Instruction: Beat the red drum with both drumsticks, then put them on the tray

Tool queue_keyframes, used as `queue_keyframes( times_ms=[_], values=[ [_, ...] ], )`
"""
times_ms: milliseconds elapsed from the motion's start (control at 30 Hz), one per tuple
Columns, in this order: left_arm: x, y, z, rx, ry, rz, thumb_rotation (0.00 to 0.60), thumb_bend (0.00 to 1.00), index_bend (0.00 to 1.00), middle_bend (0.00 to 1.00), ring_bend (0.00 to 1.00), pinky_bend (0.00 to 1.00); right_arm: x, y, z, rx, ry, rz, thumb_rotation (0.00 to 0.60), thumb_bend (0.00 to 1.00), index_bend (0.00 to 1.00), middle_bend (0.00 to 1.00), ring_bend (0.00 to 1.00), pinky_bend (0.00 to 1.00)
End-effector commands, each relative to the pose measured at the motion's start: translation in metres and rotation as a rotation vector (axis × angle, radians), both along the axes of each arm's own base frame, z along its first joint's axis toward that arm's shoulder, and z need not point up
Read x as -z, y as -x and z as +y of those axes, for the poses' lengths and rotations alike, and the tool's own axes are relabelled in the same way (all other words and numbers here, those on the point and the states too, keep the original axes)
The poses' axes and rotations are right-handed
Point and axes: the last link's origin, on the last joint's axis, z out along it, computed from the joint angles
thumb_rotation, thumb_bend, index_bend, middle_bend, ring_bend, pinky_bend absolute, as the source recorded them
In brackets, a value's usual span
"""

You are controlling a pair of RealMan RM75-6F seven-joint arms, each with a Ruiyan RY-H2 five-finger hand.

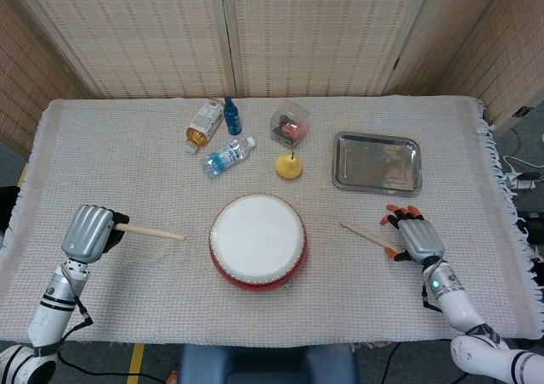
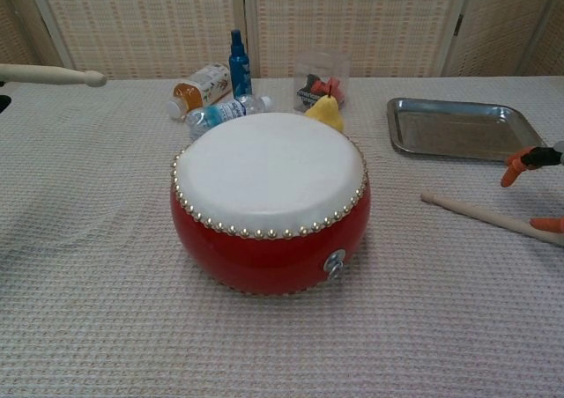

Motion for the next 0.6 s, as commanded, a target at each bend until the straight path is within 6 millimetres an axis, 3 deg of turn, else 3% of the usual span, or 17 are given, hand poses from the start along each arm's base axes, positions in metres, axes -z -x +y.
queue_keyframes(
  times_ms=[33,300,600],
  values=[
    [0.001,0.0,0.0,-0.001,0.005,0.001,0.6,0.87,1.0,1.0,1.0,1.0,0.01,-0.015,-0.024,-0.025,-0.009,0.009,0.6,0.34,0.34,0.07,0.0,0.06],
    [0.004,0.003,0.001,-0.012,0.017,0.004,0.6,0.87,1.0,1.0,1.0,1.0,0.04,-0.028,-0.035,-0.022,-0.056,0.012,0.6,0.34,0.38,0.07,0.0,0.06],
    [0.006,0.005,0.002,-0.016,0.028,0.001,0.6,0.87,1.0,1.0,1.0,1.0,0.045,-0.028,-0.034,-0.031,-0.056,0.027,0.6,0.34,0.46,0.07,0.0,0.06]
  ],
)
